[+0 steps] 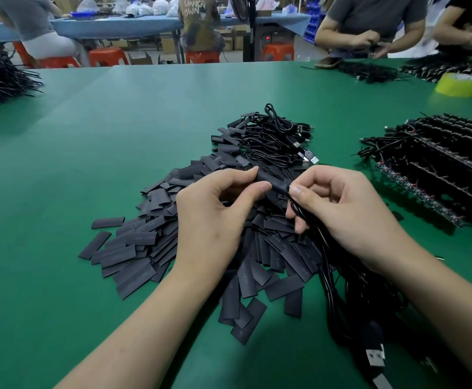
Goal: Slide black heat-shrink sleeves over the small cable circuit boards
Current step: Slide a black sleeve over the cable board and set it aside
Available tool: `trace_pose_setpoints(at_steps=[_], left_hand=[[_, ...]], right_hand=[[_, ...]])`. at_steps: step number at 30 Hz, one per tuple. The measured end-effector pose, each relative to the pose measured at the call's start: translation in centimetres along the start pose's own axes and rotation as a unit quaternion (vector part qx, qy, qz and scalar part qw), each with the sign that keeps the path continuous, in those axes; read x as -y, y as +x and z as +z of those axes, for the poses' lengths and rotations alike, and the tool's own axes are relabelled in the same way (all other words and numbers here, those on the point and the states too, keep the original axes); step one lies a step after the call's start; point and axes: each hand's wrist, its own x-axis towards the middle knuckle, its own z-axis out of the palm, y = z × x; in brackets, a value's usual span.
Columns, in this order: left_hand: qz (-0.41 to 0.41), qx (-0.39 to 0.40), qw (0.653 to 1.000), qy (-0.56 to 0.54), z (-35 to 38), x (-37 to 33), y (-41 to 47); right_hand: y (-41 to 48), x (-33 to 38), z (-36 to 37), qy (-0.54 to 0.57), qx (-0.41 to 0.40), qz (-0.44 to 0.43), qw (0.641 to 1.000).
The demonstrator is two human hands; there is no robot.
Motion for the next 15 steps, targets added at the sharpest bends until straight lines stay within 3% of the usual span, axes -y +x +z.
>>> trace_pose_setpoints(at_steps=[7,15], left_hand=[[-0.006,0.013,1.000,-0.012,0.00,0.26,0.13],[-0.086,0.021,0.982,-0.169,-0.01,0.58,0.50]], right_hand=[[0.15,-0.26,0.00,0.027,-0.012,0.013,0.999],[0.24,-0.54,0.22,0.126,0.013,0.030,0.992]])
